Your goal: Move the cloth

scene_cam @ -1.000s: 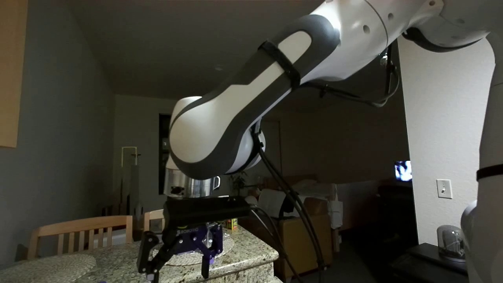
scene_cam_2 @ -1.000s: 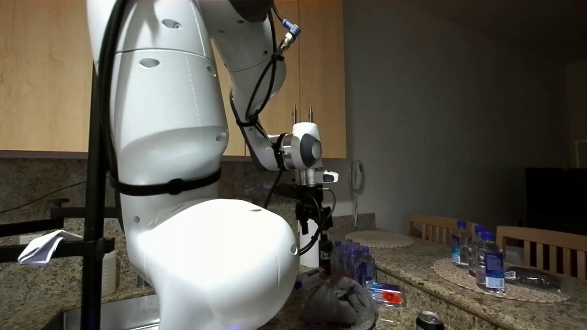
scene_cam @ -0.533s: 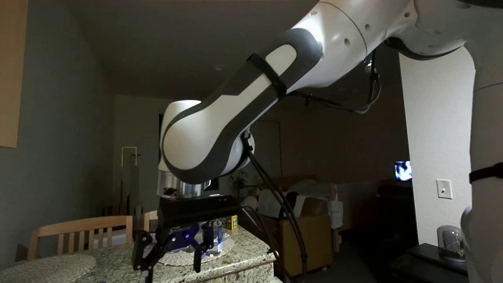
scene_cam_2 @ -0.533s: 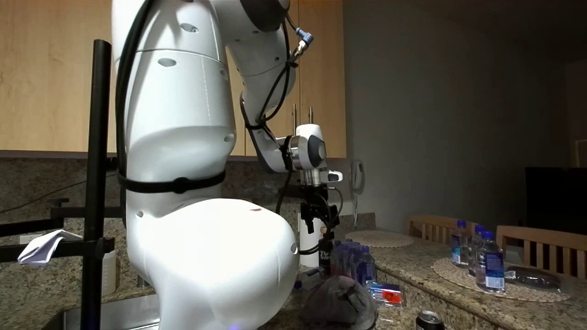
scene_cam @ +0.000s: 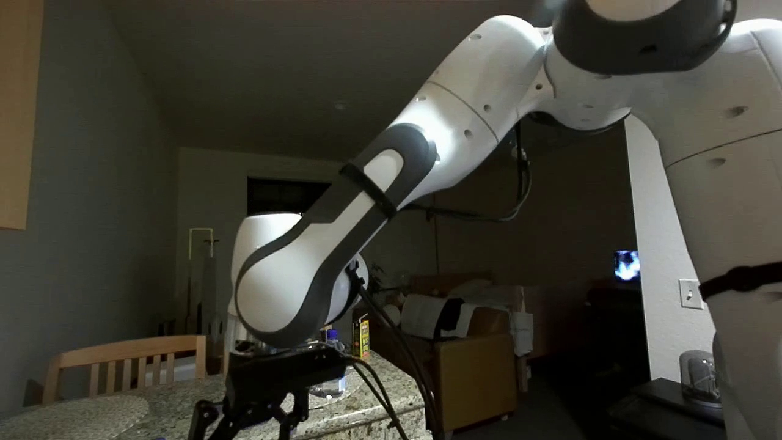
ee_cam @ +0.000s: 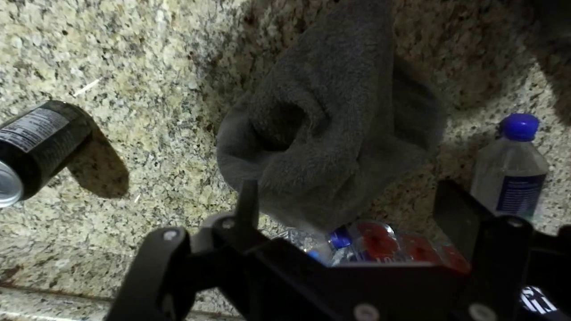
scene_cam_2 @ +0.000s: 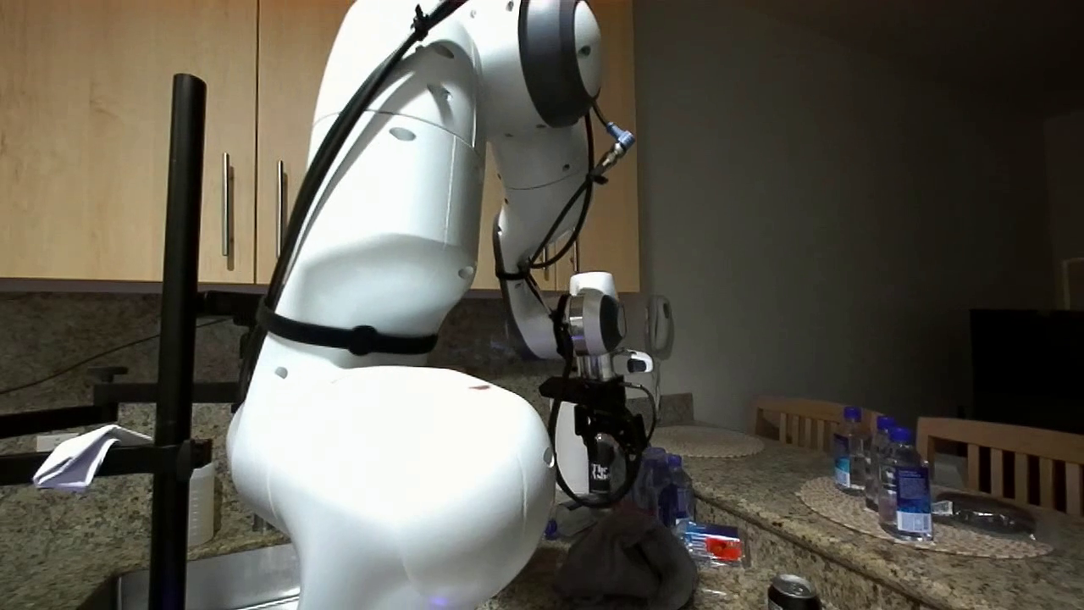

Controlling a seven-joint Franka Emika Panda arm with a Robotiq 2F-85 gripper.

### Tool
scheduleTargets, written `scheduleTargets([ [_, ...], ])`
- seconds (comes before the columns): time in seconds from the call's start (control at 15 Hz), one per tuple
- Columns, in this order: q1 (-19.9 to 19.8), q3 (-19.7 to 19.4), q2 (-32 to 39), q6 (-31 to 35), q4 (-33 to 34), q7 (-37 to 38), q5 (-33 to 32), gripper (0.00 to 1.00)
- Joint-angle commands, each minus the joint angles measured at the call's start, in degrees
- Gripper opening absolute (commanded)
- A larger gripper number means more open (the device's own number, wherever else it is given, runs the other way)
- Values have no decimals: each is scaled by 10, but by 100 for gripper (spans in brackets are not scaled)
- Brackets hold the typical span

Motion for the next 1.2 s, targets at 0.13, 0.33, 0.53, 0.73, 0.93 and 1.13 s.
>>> scheduleTargets([
  [0.13,59,-59,81,15,32,63,-36,100],
  [0.33,98,-92,117,40,40,126,-60,100],
  [0.53,143,-139,147,78,53,218,-107,100],
  [0.73,185,-188,177,101,72,310,-156,100],
  [0.93,210,-212,200,98,91,366,-179,100],
  [1.13,213,-209,214,91,97,361,-165,67],
])
